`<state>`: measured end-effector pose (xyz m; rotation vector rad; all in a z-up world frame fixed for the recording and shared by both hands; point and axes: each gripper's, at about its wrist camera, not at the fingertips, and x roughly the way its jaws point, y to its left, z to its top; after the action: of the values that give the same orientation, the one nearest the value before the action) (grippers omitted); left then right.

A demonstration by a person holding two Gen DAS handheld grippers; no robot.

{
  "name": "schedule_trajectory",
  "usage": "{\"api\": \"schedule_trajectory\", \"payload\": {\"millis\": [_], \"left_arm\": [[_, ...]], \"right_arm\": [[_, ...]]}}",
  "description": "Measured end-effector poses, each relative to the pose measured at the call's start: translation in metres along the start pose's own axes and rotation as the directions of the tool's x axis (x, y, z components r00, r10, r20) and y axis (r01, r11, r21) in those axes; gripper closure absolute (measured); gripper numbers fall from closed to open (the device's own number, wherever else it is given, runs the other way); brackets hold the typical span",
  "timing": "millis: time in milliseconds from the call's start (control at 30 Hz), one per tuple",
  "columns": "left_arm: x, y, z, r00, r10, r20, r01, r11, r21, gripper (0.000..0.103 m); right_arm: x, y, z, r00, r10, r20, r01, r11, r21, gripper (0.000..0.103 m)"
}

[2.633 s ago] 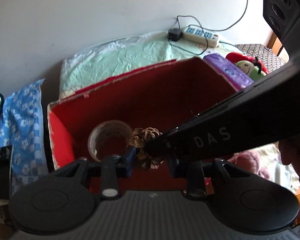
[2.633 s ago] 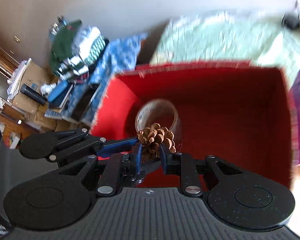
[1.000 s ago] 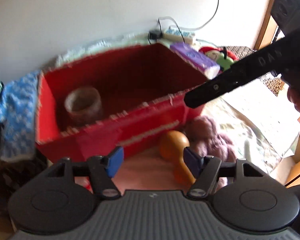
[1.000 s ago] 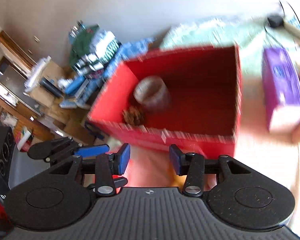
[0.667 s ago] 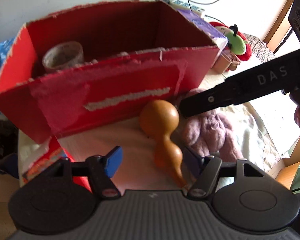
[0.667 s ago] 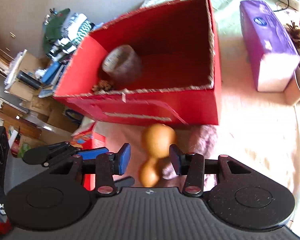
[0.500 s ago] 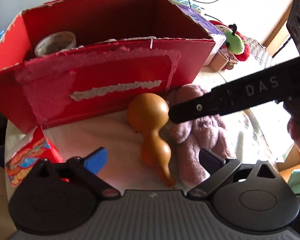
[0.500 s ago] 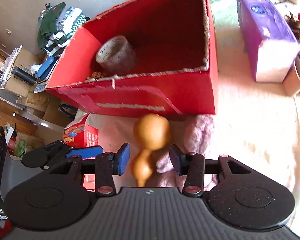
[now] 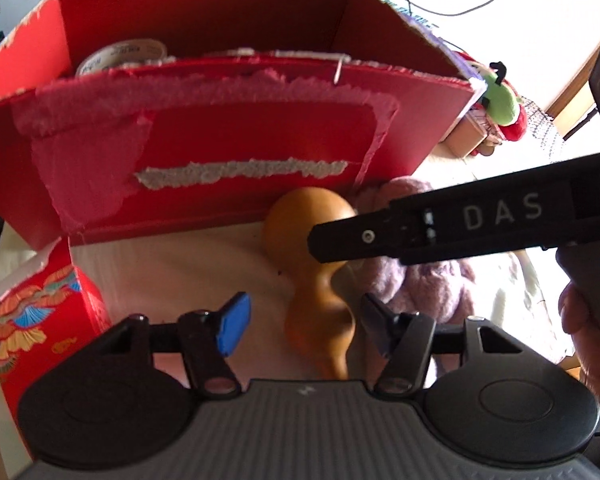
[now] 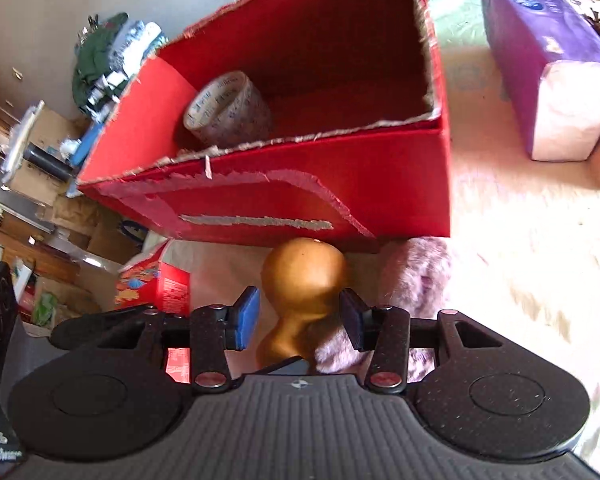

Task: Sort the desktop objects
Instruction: 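Lower the right gripper and grasp the orange gourd by its neck, then lift the gourd with the right gripper and place it inside the red box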

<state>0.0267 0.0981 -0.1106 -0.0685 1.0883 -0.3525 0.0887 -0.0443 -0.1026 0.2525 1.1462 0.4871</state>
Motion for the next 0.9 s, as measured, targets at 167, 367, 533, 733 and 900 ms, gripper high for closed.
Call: {"api": "schedule_trajectory", "payload": {"millis": [167, 367, 533, 733, 900], "left_arm": [[0.013, -0.006, -0.002, 1.0, 0.017, -0.026, -0.017, 1.0, 0.006, 0.063], [0.016, -0.024, -0.005, 0.996, 0.084, -0.019, -0.082, 0.993, 0.084, 0.064], [0.017, -0.029, -0.002, 0.995, 0.1, -0.029, -0.097, 0.991, 0.094, 0.064], [0.014, -0.034, -0.002, 0.994, 0.105, -0.019, -0.102, 0.989, 0.105, 0.063], [0.002, -0.04, -0.002, 0.994, 0.113, 0.002, -0.112, 0.986, 0.12, 0.064]], "right_arm": [[0.019, 0.007, -0.003, 0.999, -0.035, -0.02, 0.034, 0.999, -0.04, 0.047], [0.022, 0.014, -0.009, 0.997, -0.076, -0.003, 0.075, 0.993, -0.092, 0.045], [0.023, 0.012, -0.008, 0.996, -0.085, -0.009, 0.084, 0.992, -0.1, 0.046], [0.022, 0.009, -0.009, 0.997, -0.077, -0.016, 0.076, 0.993, -0.089, 0.048], [0.015, 0.003, -0.007, 1.0, -0.026, -0.017, 0.025, 0.999, -0.046, 0.048]]}}
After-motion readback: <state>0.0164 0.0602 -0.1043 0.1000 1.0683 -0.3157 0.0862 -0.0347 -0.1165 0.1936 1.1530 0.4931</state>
